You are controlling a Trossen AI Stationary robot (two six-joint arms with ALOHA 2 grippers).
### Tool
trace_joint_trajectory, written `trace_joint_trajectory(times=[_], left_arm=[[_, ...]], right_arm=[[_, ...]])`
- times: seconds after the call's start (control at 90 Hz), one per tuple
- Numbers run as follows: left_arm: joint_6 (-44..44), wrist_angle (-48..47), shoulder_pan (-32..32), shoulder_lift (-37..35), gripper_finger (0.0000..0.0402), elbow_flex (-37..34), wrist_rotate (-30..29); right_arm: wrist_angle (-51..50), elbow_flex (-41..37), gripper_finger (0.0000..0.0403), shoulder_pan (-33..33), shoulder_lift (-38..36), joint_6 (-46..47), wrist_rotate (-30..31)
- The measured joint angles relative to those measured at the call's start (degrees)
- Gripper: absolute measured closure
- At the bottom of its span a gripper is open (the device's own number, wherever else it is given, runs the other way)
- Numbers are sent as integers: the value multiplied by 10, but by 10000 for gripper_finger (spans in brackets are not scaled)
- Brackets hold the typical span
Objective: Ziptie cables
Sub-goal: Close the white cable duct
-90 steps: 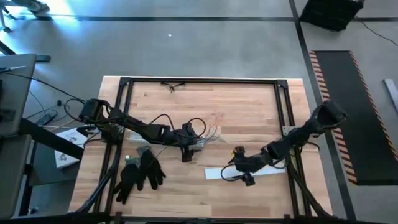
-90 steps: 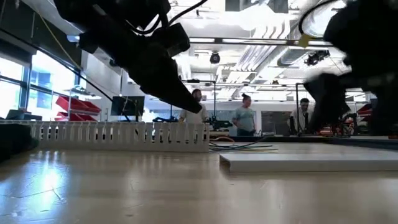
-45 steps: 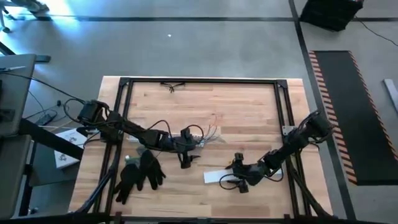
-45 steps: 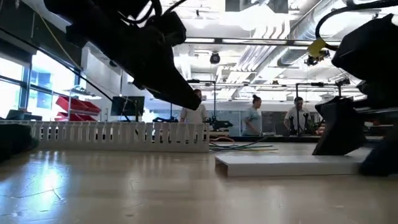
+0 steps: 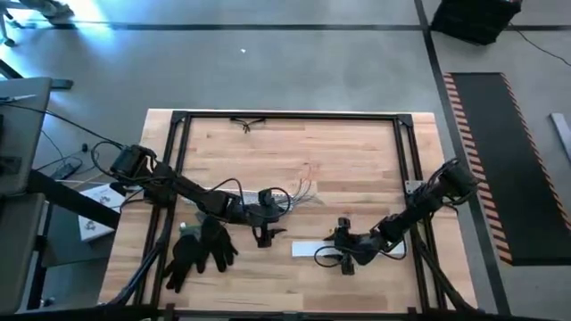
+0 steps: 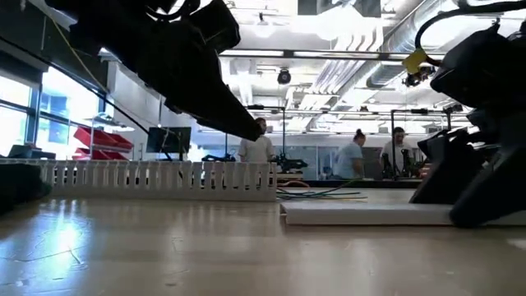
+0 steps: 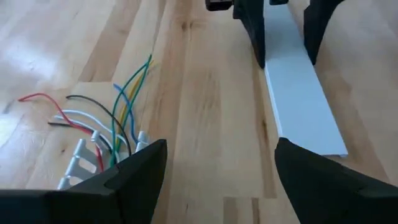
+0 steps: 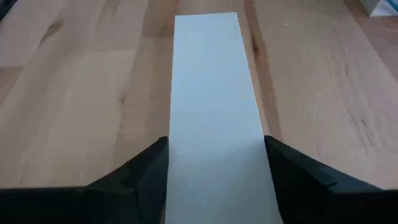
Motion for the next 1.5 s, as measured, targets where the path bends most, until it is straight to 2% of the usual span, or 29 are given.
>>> trace_joint_trajectory(times=[0.189,0.4,0.611,0.744,1.1,1.2,1.389,1.5], left_arm=[[9,0,0,0,124,0,7],[37,-5,1,0,124,0,5],[118,4,31,-1,124,0,-16],[122,-9,75,-1,121,0,21],[187,-11,145,17,105,0,148],[187,-11,151,38,105,0,146],[167,-8,146,56,105,0,92],[166,-7,142,56,105,0,98]], right_arm=[[-13,-3,193,-12,-36,-28,10],[-30,-2,193,-26,-114,-91,6],[-140,-1,193,-46,-202,-118,7],[-203,0,193,-60,-236,-118,6],[-251,0,192,-95,-240,-119,4],[-251,0,192,-99,-240,-119,0],[-249,1,192,-102,-240,-119,-3],[-249,1,192,-102,-240,-119,-4]])
